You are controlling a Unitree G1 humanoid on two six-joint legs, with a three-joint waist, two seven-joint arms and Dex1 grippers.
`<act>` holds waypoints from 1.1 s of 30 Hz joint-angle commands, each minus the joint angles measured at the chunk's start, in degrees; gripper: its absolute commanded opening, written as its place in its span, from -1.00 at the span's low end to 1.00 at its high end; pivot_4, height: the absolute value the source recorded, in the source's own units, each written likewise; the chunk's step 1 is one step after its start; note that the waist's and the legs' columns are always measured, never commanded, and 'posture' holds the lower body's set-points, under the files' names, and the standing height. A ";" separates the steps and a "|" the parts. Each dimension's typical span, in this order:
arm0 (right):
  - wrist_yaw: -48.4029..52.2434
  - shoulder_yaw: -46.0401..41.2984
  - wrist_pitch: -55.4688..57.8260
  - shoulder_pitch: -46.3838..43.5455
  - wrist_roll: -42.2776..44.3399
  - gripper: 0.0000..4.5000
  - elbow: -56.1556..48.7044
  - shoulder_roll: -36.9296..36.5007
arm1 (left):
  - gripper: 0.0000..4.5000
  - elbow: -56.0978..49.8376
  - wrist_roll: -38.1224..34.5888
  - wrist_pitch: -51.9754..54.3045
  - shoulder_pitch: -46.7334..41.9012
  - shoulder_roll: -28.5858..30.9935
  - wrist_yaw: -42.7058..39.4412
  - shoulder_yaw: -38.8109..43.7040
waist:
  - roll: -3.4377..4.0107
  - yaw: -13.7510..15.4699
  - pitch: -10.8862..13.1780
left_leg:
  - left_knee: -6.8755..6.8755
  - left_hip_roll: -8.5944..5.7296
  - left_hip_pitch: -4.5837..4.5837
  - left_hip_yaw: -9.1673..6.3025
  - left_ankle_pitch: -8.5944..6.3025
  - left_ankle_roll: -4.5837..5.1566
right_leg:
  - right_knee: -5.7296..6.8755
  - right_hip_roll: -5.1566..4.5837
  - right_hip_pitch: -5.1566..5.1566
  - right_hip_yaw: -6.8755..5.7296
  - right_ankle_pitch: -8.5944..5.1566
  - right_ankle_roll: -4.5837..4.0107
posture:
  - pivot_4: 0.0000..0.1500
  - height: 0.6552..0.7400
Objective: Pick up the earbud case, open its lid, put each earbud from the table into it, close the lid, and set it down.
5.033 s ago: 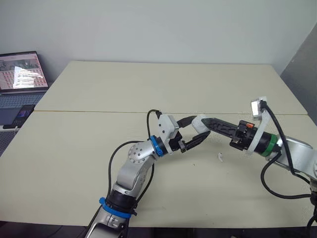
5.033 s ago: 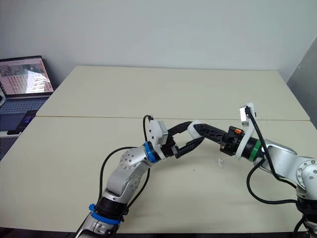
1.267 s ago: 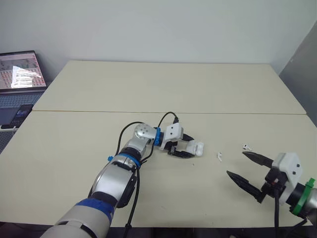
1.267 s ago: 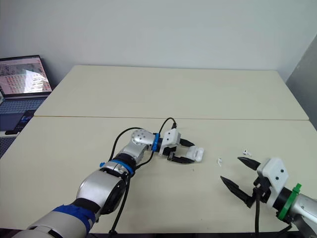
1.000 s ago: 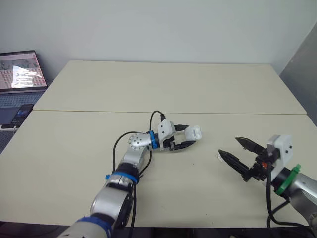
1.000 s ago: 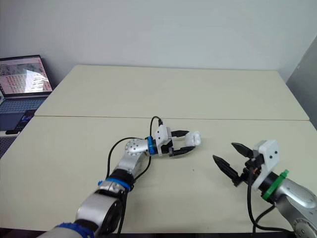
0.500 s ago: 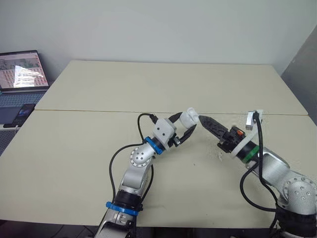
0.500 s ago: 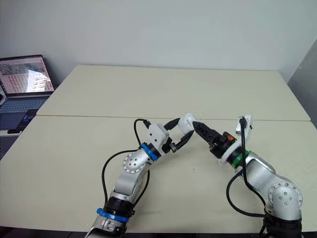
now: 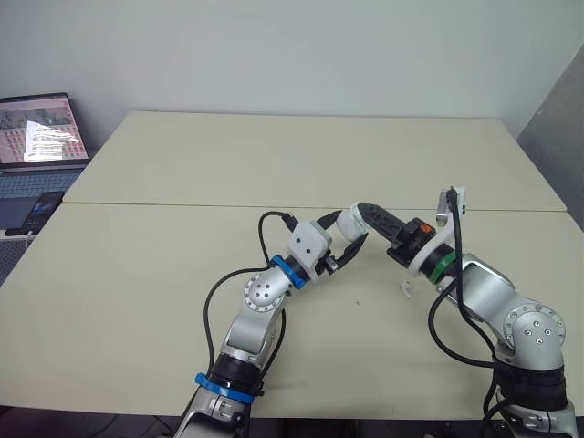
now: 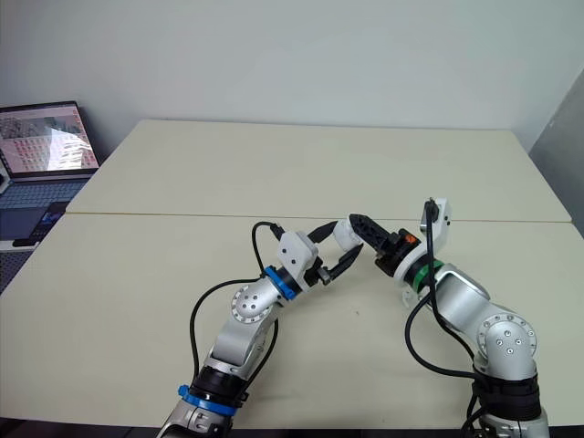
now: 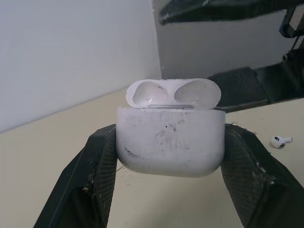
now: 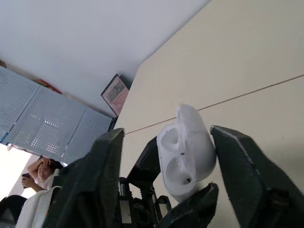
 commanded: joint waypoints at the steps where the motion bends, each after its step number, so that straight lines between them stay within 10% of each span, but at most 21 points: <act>1: 1.24 0.33 -0.72 -0.68 -0.93 -0.19 -1.64 -0.04 | 0.22 -2.96 -0.67 -0.43 -0.65 -0.35 0.60 -1.17 | 0.00 0.00 0.00 | 0.00 0.00 0.00 -0.01 0.00 0.00 | 0.00 0.00 0.00 0.00 0.00 0.00 | 1.00 1.00; 6: 1.68 0.85 0.06 -0.44 -1.62 -0.98 -2.17 -0.24 | 0.22 -3.16 -1.06 -0.13 -0.81 -0.20 0.90 -1.76 | 0.00 0.00 0.00 | 0.00 0.00 0.00 0.00 0.00 0.00 | 0.00 0.00 0.00 0.01 0.00 0.00 | 1.00 1.00; 15: 4.34 1.40 0.08 -0.05 -5.05 -0.98 -2.72 -1.30 | 0.22 -2.84 -1.31 -0.10 -0.98 0.00 0.88 -2.12 | 0.00 0.00 0.00 | -0.01 0.00 0.00 0.00 0.00 0.00 | -0.02 0.00 0.00 0.01 0.00 0.00 | 1.00 1.00; 23: 9.02 2.51 0.98 -0.31 -9.89 0.03 -4.10 -3.39 | 0.22 -2.26 -1.47 -0.46 -0.75 0.25 0.83 -2.59 | 0.00 0.01 0.00 | -0.01 0.00 0.00 -0.01 0.00 0.00 | -0.02 0.00 0.00 0.01 0.00 0.00 | 1.00 1.00; 33: 10.75 3.96 2.52 -0.90 -13.41 0.03 -4.47 -3.59 | 0.22 -1.95 -1.41 -0.72 -0.67 0.49 0.72 -3.02 | 0.00 0.01 0.00 | -0.01 0.00 0.00 -0.02 0.00 0.00 | -0.03 0.00 0.00 0.01 0.00 0.00 | 1.00 1.00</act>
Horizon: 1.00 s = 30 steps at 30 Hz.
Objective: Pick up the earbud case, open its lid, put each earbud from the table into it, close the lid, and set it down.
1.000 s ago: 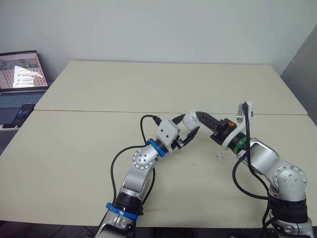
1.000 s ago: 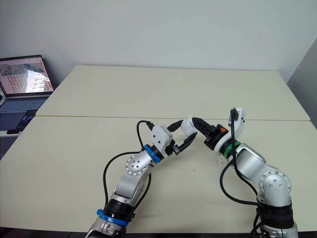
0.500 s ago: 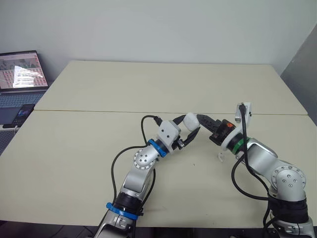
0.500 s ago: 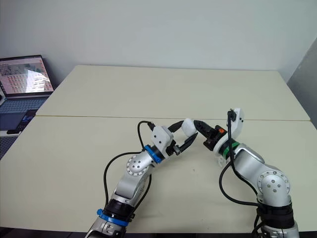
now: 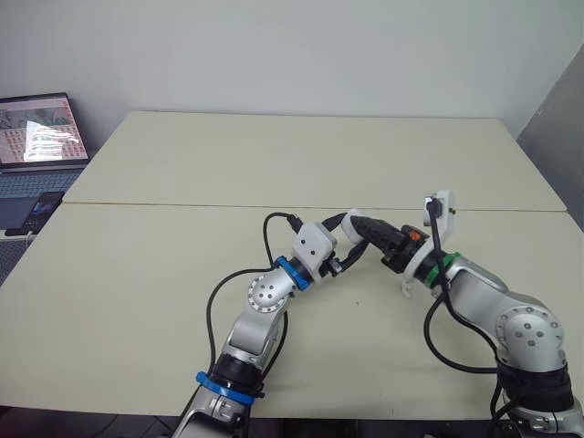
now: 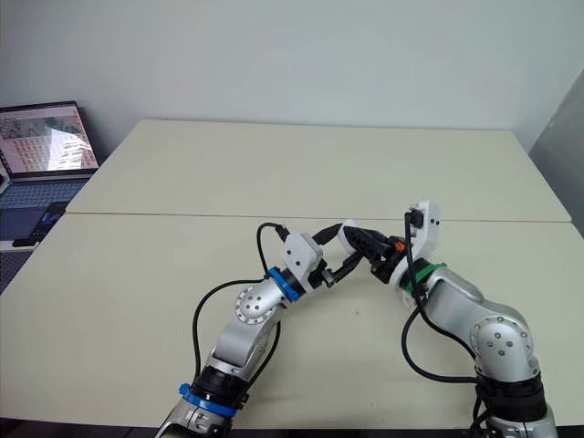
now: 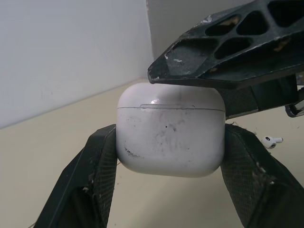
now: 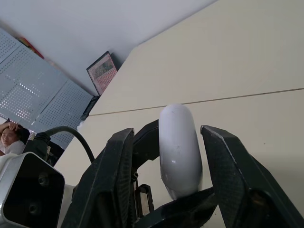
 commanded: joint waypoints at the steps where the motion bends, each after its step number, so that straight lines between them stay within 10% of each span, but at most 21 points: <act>1: 1.12 0.02 0.54 -0.99 -0.45 0.03 -2.46 -0.28 | 0.22 -1.99 -0.64 -1.14 -0.42 -0.34 -0.07 -0.87 | 0.00 0.00 0.00 | 0.00 0.00 0.00 0.00 0.00 0.00 | 0.00 0.00 0.00 0.00 0.00 0.00 | 1.00 1.00; 8: 1.49 0.45 2.10 -1.00 -1.16 -0.68 -2.73 -0.72 | 0.22 -1.78 -0.76 -1.32 -0.30 -0.16 -0.19 -0.93 | 0.00 0.00 0.00 | 0.00 0.00 0.01 0.01 0.00 0.00 | -0.01 0.00 0.00 0.00 0.00 0.00 | 1.00 1.00; 30: 1.87 -0.49 3.35 -1.42 -2.29 -0.69 -2.26 0.32 | 0.22 -1.73 -1.63 -1.19 -0.19 0.14 -1.06 -1.03 | 0.00 0.00 0.00 | -0.02 0.00 0.00 0.00 0.00 0.00 | -0.02 0.00 0.00 0.00 0.00 0.00 | 1.00 1.00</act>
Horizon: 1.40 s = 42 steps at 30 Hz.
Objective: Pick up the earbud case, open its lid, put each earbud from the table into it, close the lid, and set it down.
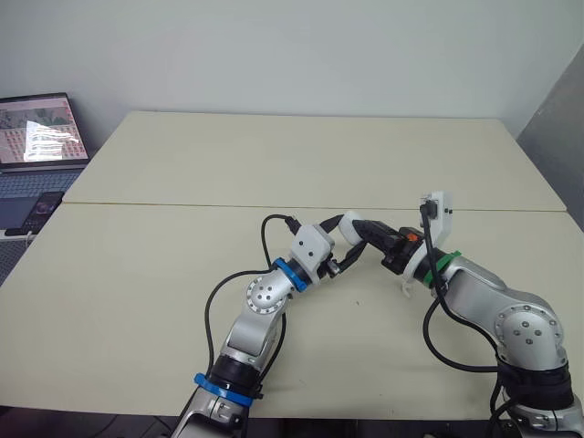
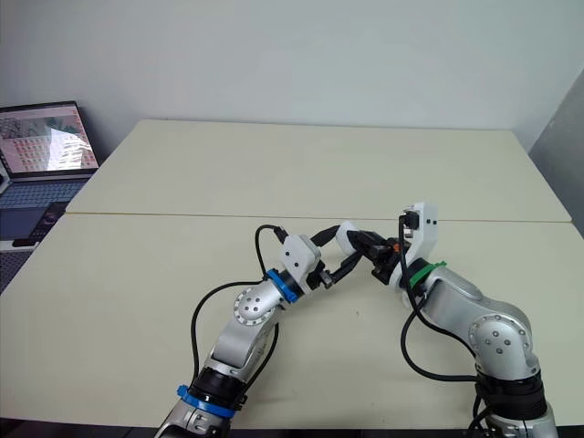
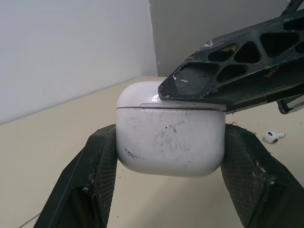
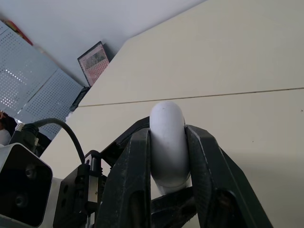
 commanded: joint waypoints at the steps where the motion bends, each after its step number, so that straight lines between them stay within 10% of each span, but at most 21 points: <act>1: 0.75 -0.26 0.69 -0.67 1.51 -0.69 -2.11 0.24 | 0.38 -2.07 -1.23 -0.95 -0.72 -0.22 -0.83 -0.64 | 0.00 0.00 0.00 | 0.00 0.00 0.00 0.00 0.00 0.00 | 0.00 0.00 0.00 0.00 0.00 0.00 | 1.00 1.00; 6: 0.64 -0.57 0.94 -0.35 1.72 -0.69 -2.04 0.58 | 0.99 -1.96 -1.09 -1.12 -0.90 -0.06 -0.81 -0.61 | 0.00 0.00 0.00 | 0.00 0.00 0.00 0.00 0.00 0.00 | -0.01 0.00 0.00 0.00 0.00 0.00 | 1.00 1.00; 17: 0.83 -1.95 0.78 -0.49 2.17 -0.69 -1.50 0.71 | 0.99 -3.88 -3.87 0.20 0.45 3.24 -4.49 -0.07 | 0.00 -0.02 0.00 | -0.01 0.00 0.00 -0.01 0.00 0.00 | -0.01 0.00 0.00 0.00 0.00 0.00 | 1.00 1.00; 31: 30.65 -5.15 12.27 -2.91 7.91 -0.69 5.10 -19.32 | 0.99 -7.74 -28.72 28.31 -5.40 22.73 -38.57 0.51 | 0.07 -0.11 0.08 | -0.04 0.01 0.01 -0.01 -0.01 0.02 | -0.03 0.07 0.01 -0.22 0.00 -0.01 | 1.00 1.00; 42: 38.95 1.00 18.73 -9.02 9.58 -0.69 4.92 -19.48 | 0.99 0.12 -28.10 32.08 -15.51 20.56 -48.90 -1.00 | 0.02 -0.08 0.11 | -0.03 0.04 -0.04 -0.06 -0.01 0.03 | -0.08 0.05 -0.03 -0.20 0.00 -0.01 | 1.00 1.00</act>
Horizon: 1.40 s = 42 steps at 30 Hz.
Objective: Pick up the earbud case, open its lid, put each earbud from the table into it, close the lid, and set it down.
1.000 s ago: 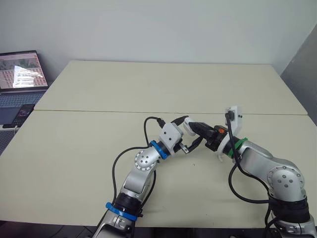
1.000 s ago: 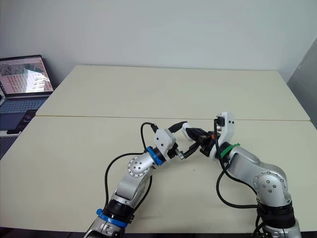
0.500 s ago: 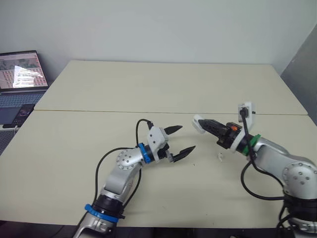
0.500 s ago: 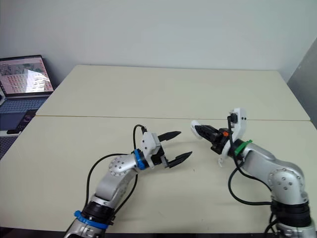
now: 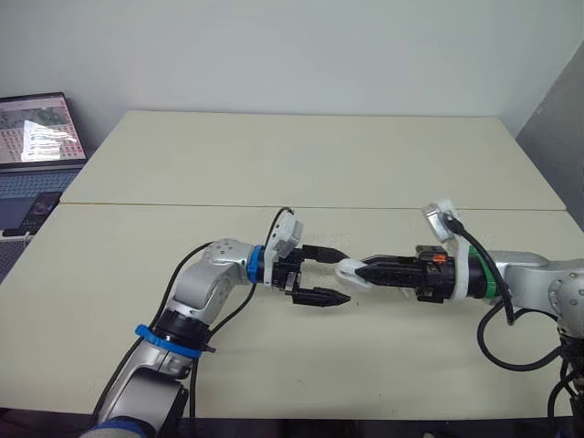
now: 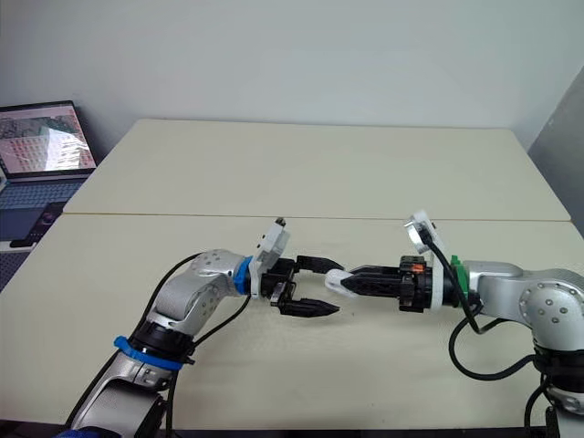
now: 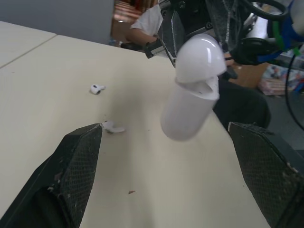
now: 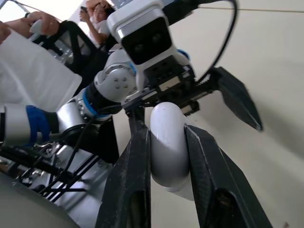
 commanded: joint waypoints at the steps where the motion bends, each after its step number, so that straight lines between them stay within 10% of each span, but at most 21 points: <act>1: -0.09 0.34 0.81 -2.25 1.73 -0.69 -0.69 1.00 | 0.99 -1.29 -0.75 0.95 -1.74 0.05 -3.35 -0.56 | 0.00 0.00 0.00 | 0.00 0.00 -0.01 0.01 0.00 0.00 | 0.01 0.00 -0.02 0.01 0.00 0.00 | 1.00 1.00; 9: -0.59 0.99 2.70 -3.43 1.60 -0.69 0.45 1.81 | 0.99 -2.54 -1.31 3.82 -2.21 0.35 -6.42 -0.11 | 0.00 -0.01 0.00 | 0.00 -0.01 -0.03 -0.03 0.00 0.00 | 0.00 -0.03 -0.03 0.05 0.00 0.00 | 1.00 1.00; 21: -1.03 0.71 3.98 -3.14 -0.42 -0.69 1.73 1.42 | -0.55 -2.76 -0.89 3.63 -1.25 0.35 -6.50 0.52 | 0.00 -0.01 0.00 | 0.01 -0.01 -0.04 -0.05 0.00 0.00 | 0.00 -0.04 -0.03 0.10 0.00 0.00 | 1.00 1.00; 26: -0.30 0.48 2.57 -3.02 -2.84 -0.69 1.29 1.60 | -0.63 -2.92 -0.93 3.73 -1.07 0.08 -6.32 0.63 | 0.00 -0.01 0.00 | 0.01 -0.01 -0.05 -0.06 0.00 0.00 | 0.00 -0.04 -0.04 0.10 0.00 0.00 | 1.00 1.00; 37: 3.67 -4.81 -7.71 -3.01 -10.90 1.00 -2.36 2.63 | -0.63 -4.00 -1.96 7.59 0.31 -1.11 -0.20 2.32 | 0.00 0.00 0.00 | 0.01 -0.01 -0.07 -0.05 0.00 0.00 | 0.00 -0.05 -0.06 0.10 0.00 0.00 | 1.00 1.00; 42: 7.13 0.82 -11.71 -2.02 -24.01 1.00 -6.93 -3.52 | -0.63 -6.15 -2.90 11.85 1.40 -1.15 3.56 2.56 | 0.01 -0.01 0.02 | 0.00 -0.01 -0.10 -0.06 0.00 0.00 | 0.00 -0.04 -0.11 0.08 0.00 0.00 | 1.00 1.00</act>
